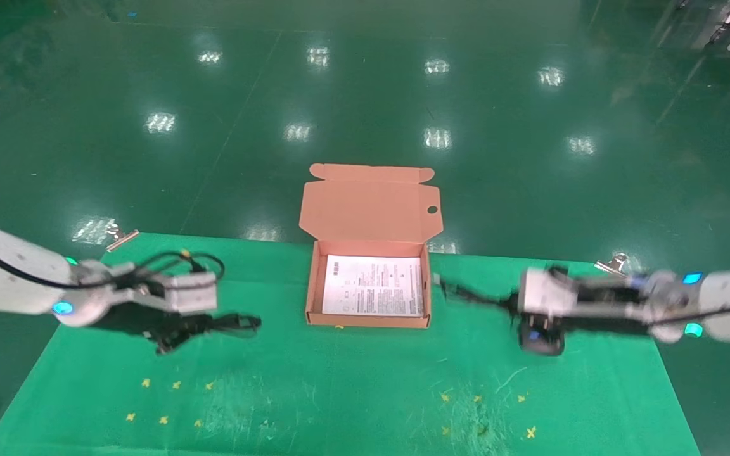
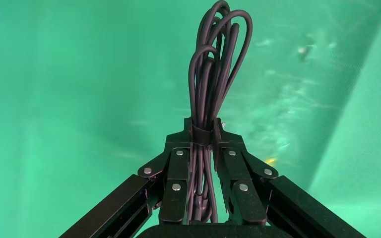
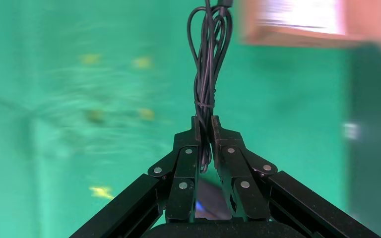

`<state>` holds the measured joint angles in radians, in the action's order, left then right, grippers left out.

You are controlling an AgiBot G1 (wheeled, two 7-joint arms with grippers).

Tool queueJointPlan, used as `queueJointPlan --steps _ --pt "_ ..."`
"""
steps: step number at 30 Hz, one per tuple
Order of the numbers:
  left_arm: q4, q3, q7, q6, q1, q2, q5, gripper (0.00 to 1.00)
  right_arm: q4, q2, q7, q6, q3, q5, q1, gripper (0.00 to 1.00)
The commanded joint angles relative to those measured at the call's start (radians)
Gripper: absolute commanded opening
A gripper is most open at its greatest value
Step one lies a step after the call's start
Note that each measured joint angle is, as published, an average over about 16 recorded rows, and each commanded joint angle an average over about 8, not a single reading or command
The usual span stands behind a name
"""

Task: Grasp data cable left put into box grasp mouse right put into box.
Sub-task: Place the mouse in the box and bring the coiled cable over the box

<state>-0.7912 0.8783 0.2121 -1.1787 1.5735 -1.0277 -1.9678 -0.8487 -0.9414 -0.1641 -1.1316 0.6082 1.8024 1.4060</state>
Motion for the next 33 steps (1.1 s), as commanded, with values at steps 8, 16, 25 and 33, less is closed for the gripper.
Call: queueJointPlan --steps 8,16,25,33 --pt "-0.264 -0.019 0.097 0.060 0.097 0.044 -0.106 0.00 -0.001 -0.030 -0.049 0.048 -0.095 -0.108 0.170 0.00" --pt "-0.252 -0.026 0.118 0.175 0.149 -0.040 -0.191 0.00 0.132 -0.186 -0.162 0.087 -0.107 -0.146 0.304 0.00" --pt "-0.204 -0.025 0.135 0.228 0.186 -0.078 -0.256 0.00 0.271 -0.267 -0.263 0.093 -0.125 -0.185 0.393 0.00" --pt "-0.211 -0.022 0.146 0.233 0.189 -0.078 -0.279 0.00 0.300 -0.285 -0.287 0.092 -0.128 -0.193 0.408 0.00"
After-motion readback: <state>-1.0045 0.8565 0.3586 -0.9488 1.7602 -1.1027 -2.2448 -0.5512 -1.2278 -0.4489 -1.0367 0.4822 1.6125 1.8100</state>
